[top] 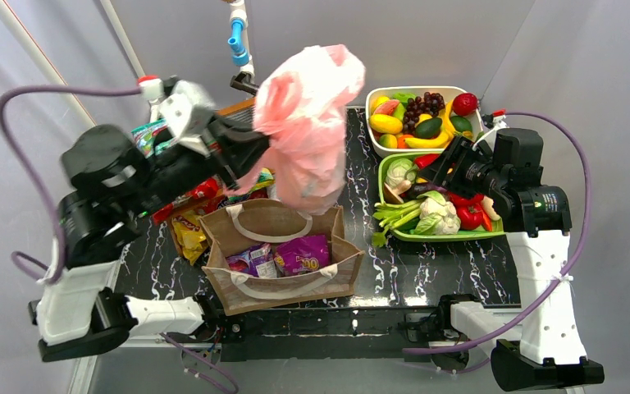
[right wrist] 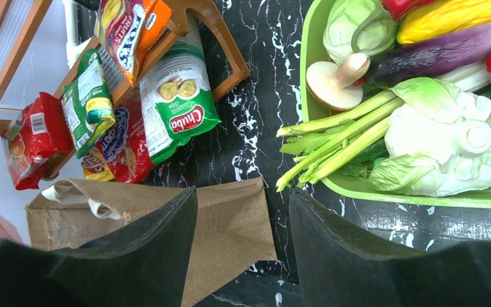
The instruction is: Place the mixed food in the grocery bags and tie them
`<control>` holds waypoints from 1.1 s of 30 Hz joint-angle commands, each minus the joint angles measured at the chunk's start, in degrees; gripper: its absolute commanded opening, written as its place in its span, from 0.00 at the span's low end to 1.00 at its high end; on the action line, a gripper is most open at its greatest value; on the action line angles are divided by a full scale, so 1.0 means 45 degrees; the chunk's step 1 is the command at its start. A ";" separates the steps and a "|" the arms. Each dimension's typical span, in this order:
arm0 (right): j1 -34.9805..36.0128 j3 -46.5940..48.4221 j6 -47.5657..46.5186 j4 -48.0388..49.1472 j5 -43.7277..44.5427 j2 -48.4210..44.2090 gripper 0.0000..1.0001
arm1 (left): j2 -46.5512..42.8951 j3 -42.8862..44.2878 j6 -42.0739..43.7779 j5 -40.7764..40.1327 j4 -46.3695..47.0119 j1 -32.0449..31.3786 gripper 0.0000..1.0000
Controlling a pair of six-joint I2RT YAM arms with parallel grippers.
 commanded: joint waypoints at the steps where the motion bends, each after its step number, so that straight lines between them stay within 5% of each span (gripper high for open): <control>1: 0.0072 0.0020 0.0101 0.0751 -0.0241 -0.0075 0.62 | -0.1452 -0.0939 0.0166 -0.0765 -0.0786 -0.0020 0.00; 14: 0.0072 -0.0743 0.0375 0.1327 -0.0596 -0.0216 0.61 | -0.5458 -0.5876 -0.2071 0.0976 -0.0957 -0.0021 0.00; 22: 0.0072 -0.0965 0.0439 0.1609 -0.1004 -0.0341 0.61 | -0.6108 -0.8203 -0.2435 0.0602 -0.0381 -0.0033 0.00; 33: 0.0257 -0.1597 0.0542 0.4224 -0.5453 -0.0660 0.60 | -0.6007 -0.9524 -0.3646 -0.0626 -0.1630 -0.0021 0.00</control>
